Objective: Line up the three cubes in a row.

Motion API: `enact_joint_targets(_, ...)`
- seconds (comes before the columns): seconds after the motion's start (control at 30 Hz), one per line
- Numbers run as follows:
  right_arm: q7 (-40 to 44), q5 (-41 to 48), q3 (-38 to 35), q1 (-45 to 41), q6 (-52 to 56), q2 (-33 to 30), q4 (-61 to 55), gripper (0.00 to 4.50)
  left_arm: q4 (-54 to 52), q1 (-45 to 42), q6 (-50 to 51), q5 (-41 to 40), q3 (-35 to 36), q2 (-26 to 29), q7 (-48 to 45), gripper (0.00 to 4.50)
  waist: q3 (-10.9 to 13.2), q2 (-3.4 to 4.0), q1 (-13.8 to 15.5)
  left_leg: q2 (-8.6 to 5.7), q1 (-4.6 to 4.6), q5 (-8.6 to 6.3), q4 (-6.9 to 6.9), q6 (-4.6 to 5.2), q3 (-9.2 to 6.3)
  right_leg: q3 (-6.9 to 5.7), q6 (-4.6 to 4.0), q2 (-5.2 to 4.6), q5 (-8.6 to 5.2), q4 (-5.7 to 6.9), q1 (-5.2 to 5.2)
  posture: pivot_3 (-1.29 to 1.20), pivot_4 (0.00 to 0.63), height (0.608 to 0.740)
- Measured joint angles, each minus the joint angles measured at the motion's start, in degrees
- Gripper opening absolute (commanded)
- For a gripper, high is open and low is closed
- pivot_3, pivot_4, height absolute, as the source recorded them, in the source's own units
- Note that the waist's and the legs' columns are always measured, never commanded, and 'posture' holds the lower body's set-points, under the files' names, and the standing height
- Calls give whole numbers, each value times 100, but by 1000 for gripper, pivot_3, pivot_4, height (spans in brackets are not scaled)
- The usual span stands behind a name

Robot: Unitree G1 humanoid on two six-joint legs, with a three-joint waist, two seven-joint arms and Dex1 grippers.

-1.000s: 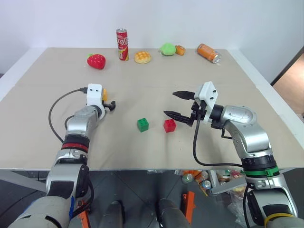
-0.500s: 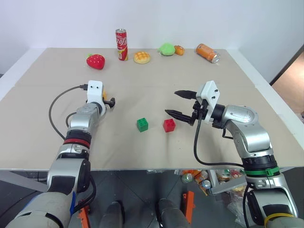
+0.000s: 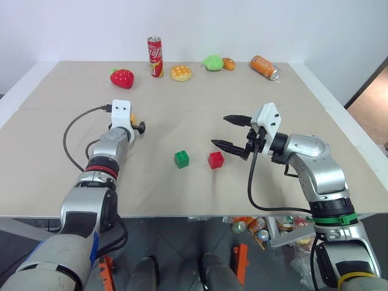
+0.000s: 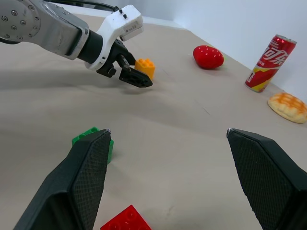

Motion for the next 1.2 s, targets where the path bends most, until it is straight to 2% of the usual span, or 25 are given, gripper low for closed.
enact_joint_targets(0.03,-3,-3,0,0,0,-1,2,4029,53,-5,-26,10,-1,-9,0,4469,0,0,0,0,0,0,0,0,0,0,0,0,0,0,0,0,150,740)
enact_joint_targets(0.07,-9,-5,0,0,0,-2,2,4029,161,-12,-88,41,-2,-25,0,4063,0,0,1,0,0,0,0,0,0,0,0,0,0,0,0,0,150,740)
enact_joint_targets(0.13,-20,-8,0,0,0,-6,3,4029,258,-12,-119,69,-4,-45,2,3672,0,0,1,0,-1,0,0,0,0,0,0,0,0,0,0,0,150,740)
enact_joint_targets(0.27,-38,-10,-3,17,0,-43,3,4029,350,-30,-184,84,31,-50,75,2222,0,0,-1,0,0,0,0,0,0,0,0,0,0,0,0,0,150,740)
enact_joint_targets(0.37,-72,-18,-18,46,-2,-81,19,4029,407,-35,-233,84,73,-46,119,1305,0,0,-1,0,0,0,0,0,0,0,0,0,0,0,0,0,150,740)
enact_joint_targets(0.67,-114,-123,-18,50,-50,-82,109,4029,489,-68,-370,213,14,14,107,1247,0,0,-1,0,0,0,0,-1,0,0,0,0,0,0,0,0,150,740)
enact_joint_targets(0.8,-112,-127,-18,54,-57,-84,114,4029,387,-44,-983,340,-125,104,-357,1247,0,0,2,0,-1,3,-2,-8,0,0,0,0,0,0,-1,0,150,740)
enact_joint_targets(0.93,-106,-128,-18,56,-61,-85,119,4029,-50,-12,-1586,259,-203,230,-1399,1247,0,0,2,0,-1,5,-5,-14,0,0,0,-1,0,-1,-1,0,150,740)
enact_joint_targets(1.1,-87,-124,-54,150,-55,-230,118,4029,-983,886,-1743,-465,-206,941,-4575,1247,1,1,-79,7,3,6,-20,-13,2,2,-11,3,-4,2,-10,0,150,740)
enact_joint_targets(1.2,-72,-114,-101,170,-51,-287,119,4029,-1414,1347,-1774,-680,-312,1303,-5863,1247,1,1,-59,7,1,6,-19,-13,-1,-3,-16,2,-8,4,-9,0,150,740)
